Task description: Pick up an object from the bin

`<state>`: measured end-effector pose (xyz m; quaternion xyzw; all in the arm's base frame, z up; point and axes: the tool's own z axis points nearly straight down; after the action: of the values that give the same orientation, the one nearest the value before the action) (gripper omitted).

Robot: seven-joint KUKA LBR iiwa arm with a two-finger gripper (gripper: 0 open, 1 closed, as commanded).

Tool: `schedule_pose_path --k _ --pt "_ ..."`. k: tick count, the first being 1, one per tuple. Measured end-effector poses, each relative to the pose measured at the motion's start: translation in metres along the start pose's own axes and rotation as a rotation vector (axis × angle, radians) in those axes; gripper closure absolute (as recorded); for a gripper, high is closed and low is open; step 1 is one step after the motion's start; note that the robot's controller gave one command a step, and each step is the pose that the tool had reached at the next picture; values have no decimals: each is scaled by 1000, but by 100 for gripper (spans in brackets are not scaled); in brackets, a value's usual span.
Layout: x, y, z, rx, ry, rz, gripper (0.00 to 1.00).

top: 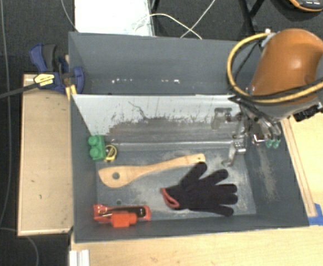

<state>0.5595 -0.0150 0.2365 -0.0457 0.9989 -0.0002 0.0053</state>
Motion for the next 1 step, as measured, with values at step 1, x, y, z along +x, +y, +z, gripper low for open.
schedule_pose_path --k 1 --pt "12 13 27 1 -7 31 0"
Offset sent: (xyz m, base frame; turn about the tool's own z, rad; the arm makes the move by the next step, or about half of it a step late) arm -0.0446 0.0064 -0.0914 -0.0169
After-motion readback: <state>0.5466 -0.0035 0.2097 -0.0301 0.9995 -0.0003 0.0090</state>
